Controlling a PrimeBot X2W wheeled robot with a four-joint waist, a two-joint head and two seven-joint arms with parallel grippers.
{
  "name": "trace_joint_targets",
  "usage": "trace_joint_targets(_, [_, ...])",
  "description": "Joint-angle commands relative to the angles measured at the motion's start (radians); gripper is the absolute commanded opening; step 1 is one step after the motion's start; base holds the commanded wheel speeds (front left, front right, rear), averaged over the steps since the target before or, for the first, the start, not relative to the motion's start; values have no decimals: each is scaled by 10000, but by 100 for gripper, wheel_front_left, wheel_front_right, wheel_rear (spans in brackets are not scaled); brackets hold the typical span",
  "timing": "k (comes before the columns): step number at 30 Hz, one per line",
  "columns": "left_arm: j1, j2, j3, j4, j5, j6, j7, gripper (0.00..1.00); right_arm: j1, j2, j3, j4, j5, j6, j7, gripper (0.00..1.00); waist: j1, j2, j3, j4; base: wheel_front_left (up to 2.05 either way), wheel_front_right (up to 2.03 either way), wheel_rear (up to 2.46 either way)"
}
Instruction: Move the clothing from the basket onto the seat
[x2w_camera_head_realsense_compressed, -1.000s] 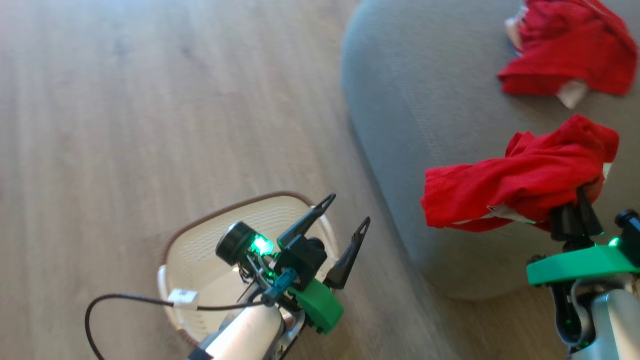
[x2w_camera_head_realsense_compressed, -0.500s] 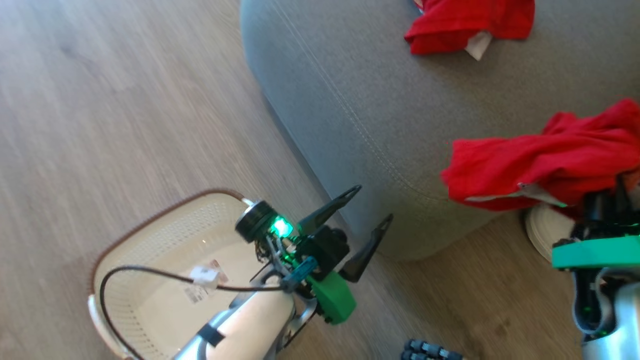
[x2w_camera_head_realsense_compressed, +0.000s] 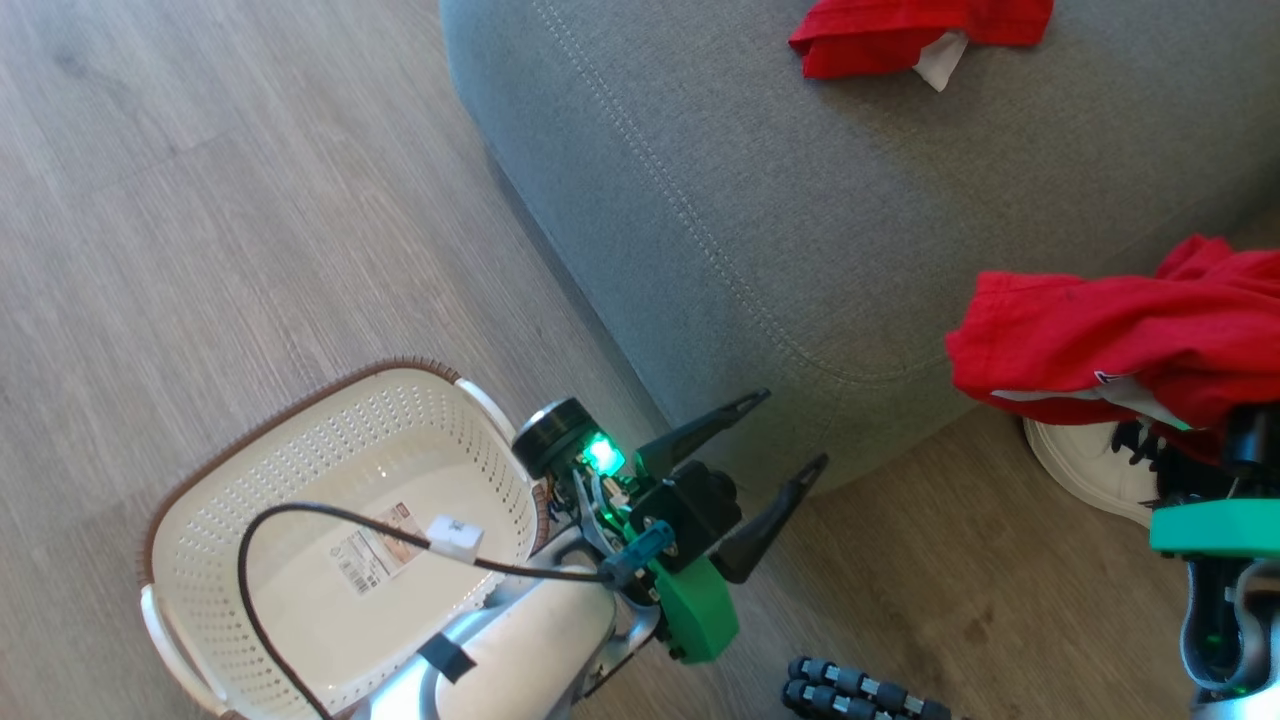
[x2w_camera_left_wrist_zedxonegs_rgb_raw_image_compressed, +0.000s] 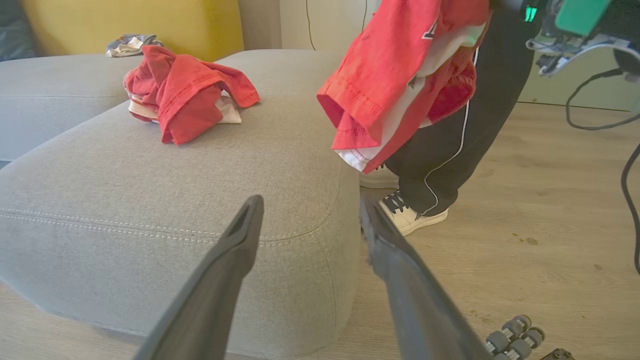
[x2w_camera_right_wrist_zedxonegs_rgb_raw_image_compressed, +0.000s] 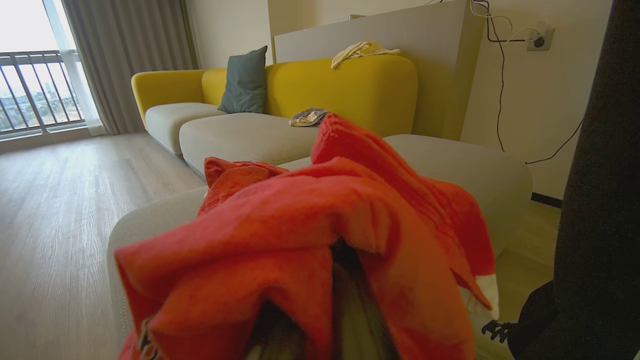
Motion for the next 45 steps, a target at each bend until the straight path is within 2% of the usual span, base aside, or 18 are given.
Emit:
trace_joint_targets(1, [-411,-40,202,-292,-63,25,-49,100,-77,-84,93,-380,-25,69,-23,0,0,0,10,3,0,0,0])
trace_joint_targets(7, [-516,-40,101,-257,-84,116,-49,100,-457,-328,-60,-511,-67,69,-23,0,0,0,260,11,0,0,0])
trace_joint_targets(15, [-946,-40,195,0,324,98,-49,100,-2106,-1536,-177,-549,35,69,-23,0,0,0,1280,13,0,0,0])
trace_joint_targets(24, [-1384,85,233,310,999,-171,-49,100,-4754,-2696,-184,264,348,69,-23,0,0,0,2604,-23,0,0,0])
trace_joint_targets(32, [-1589,436,139,496,1352,-193,-49,100,-7318,-3537,249,1337,662,69,-23,0,0,0,3612,25,0,0,0])
trace_joint_targets(35, [-1731,624,139,571,1506,-104,-49,100,-8215,-4033,530,1715,134,69,-23,0,0,0,4040,91,0,0,0])
trace_joint_targets(41, [-1930,583,-67,615,1670,23,-49,100,-9720,-4393,397,2959,-108,69,-23,0,0,0,4530,633,0,0,0])
trace_joint_targets(45, [-1960,559,-160,625,1679,51,-49,100,-10387,-4501,101,4050,210,69,-23,0,0,0,4743,878,0,0,0])
